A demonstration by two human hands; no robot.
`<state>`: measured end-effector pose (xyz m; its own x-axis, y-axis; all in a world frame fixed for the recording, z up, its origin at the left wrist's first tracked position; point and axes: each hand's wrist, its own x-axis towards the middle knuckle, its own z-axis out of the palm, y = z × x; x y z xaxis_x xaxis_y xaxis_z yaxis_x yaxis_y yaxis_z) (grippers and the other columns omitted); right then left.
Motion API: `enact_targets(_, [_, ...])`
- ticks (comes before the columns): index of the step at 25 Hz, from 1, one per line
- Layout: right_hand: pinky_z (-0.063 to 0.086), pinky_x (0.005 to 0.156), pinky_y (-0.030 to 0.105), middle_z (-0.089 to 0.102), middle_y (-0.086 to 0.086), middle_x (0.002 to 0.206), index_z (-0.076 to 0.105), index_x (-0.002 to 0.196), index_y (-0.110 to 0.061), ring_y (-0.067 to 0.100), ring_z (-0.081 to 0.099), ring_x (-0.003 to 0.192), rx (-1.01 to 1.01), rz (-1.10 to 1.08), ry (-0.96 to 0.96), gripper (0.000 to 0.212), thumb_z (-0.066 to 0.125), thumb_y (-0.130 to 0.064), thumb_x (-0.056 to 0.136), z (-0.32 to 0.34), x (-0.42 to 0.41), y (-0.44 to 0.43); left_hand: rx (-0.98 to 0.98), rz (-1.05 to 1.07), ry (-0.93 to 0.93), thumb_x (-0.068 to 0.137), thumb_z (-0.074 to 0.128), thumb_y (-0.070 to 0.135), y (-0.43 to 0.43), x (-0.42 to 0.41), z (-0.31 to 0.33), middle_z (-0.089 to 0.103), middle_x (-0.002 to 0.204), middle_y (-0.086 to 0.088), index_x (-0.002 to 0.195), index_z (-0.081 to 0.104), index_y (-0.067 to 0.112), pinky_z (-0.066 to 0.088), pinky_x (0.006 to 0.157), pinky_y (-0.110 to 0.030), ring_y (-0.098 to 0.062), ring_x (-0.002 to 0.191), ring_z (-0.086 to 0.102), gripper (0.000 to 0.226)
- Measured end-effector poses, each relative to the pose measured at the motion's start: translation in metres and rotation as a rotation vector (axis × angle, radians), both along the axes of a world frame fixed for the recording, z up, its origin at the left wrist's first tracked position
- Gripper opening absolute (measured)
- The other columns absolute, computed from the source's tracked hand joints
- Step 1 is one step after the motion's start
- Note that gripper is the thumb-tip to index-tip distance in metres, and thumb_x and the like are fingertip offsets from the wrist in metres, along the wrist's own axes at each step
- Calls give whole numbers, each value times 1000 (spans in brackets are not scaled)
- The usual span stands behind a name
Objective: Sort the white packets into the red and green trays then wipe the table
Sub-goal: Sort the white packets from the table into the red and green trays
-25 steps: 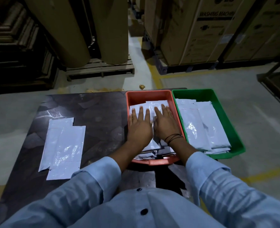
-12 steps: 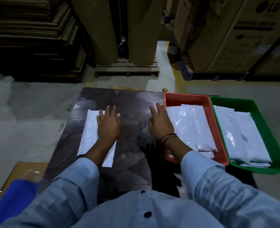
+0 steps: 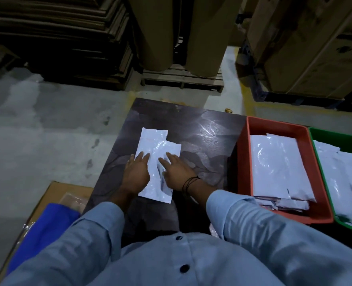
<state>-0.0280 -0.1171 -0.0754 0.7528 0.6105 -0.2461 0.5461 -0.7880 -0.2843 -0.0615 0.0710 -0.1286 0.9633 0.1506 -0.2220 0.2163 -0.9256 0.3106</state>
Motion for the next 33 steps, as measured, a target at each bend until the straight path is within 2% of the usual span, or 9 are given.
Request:
enact_targets(3, [29, 115, 44, 24, 22, 158, 41, 146, -15, 38, 26, 144, -26, 37, 24, 52, 52, -28, 97, -11, -8, 4, -27, -43, -22, 100, 48, 22, 2, -4, 2, 35, 162, -6, 154, 38, 19, 28, 121, -50, -36, 148, 33, 55])
enact_targets(7, [39, 104, 47, 48, 18, 143, 61, 120, -8, 39, 46, 129, -40, -22, -83, 38, 50, -32, 93, -18, 0, -21, -93, -52, -53, 97, 54, 38, 3, -16, 6, 37, 160, -4, 150, 43, 23, 36, 116, -52, -34, 145, 36, 56])
enact_targets(10, [45, 97, 44, 60, 16, 115, 62, 104, -7, 37, 55, 110, -58, -230, -186, 48, 35, -43, 89, -19, 14, -47, -48, -57, -199, 89, 55, 53, -5, -24, 15, 62, 130, -3, 119, 63, 25, 47, 101, -44, -29, 122, 56, 42])
enact_targets(13, [36, 109, 48, 53, 19, 128, 55, 118, -11, 41, 45, 124, -66, -370, -157, 55, 33, -51, 88, -22, 16, -57, 49, -44, -225, 87, 56, 63, -20, -21, 27, 60, 117, -3, 105, 60, 28, 48, 92, -43, -29, 110, 59, 39])
enact_targets(18, [10, 119, 57, 0, 13, 164, 16, 155, -27, 42, 0, 149, -143, -365, 31, 74, 44, -56, 93, -25, -3, -50, 74, -192, -104, 83, 45, 76, -35, -11, 8, 22, 164, -10, 152, 33, 37, 35, 113, -55, -38, 146, 28, 80])
enact_targets(21, [16, 118, 57, 6, 13, 164, 27, 148, -22, 40, 4, 149, -129, -347, 14, 68, 52, -37, 87, -24, -2, -57, 156, -169, -78, 84, 42, 77, -36, -11, -1, 14, 167, -11, 156, 25, 40, 37, 109, -56, -43, 140, 32, 83])
enact_targets(24, [26, 114, 56, 16, 13, 161, 36, 140, -14, 41, 13, 146, -80, -419, -13, 64, 50, -44, 86, -24, 4, -63, 204, -69, -105, 89, 52, 63, -49, -9, 0, 18, 166, -12, 155, 30, 38, 41, 98, -52, -42, 121, 43, 74])
enact_targets(27, [25, 110, 59, 5, 12, 163, 21, 151, -21, 45, 10, 146, -154, -415, -37, 74, 42, -60, 91, -31, 3, -59, 243, -10, -152, 93, 57, 46, -62, -10, -4, 25, 164, -15, 153, 38, 35, 45, 91, -50, -43, 111, 49, 63])
enact_targets(33, [20, 110, 61, -1, 13, 164, 13, 155, -27, 46, 6, 145, -176, -395, -32, 58, 30, -40, 102, -42, -3, -52, 185, 66, -252, 93, 58, 31, -64, -13, -13, 40, 157, -17, 143, 55, 29, 49, 83, -51, -43, 99, 54, 49])
